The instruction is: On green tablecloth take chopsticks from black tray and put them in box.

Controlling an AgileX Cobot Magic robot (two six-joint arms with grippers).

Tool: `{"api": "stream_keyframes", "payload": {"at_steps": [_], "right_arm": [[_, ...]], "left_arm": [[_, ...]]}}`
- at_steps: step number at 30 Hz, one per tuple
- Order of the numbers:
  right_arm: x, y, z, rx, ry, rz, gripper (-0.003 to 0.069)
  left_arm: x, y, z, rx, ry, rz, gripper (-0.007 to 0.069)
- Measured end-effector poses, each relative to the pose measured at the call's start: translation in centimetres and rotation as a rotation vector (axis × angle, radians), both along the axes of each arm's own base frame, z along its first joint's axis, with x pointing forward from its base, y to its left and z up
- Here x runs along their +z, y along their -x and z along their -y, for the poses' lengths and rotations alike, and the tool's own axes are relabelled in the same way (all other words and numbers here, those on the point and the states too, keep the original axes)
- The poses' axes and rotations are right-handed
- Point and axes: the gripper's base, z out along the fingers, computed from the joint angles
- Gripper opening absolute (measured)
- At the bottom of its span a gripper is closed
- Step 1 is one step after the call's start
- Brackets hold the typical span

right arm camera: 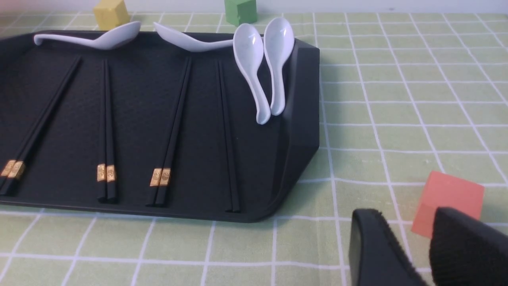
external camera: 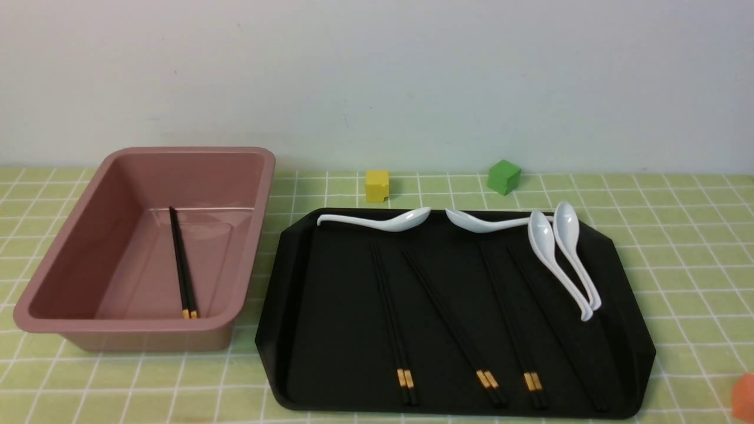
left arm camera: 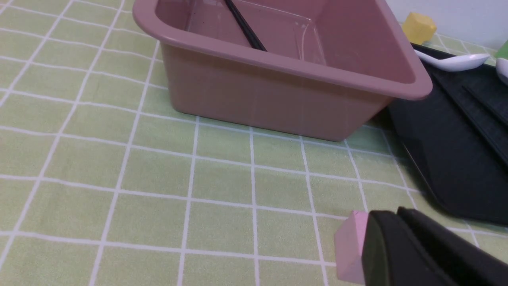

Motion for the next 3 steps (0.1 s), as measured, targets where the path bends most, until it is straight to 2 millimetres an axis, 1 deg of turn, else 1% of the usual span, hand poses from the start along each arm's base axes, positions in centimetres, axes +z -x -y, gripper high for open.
{"api": "stream_keyframes", "payload": {"at_steps": [3], "right_arm": [[0.0,0.0,0.0,0.0,0.0,0.0,0.024]], "left_arm": [[0.0,0.0,0.0,0.0,0.0,0.0,0.0039]]}}
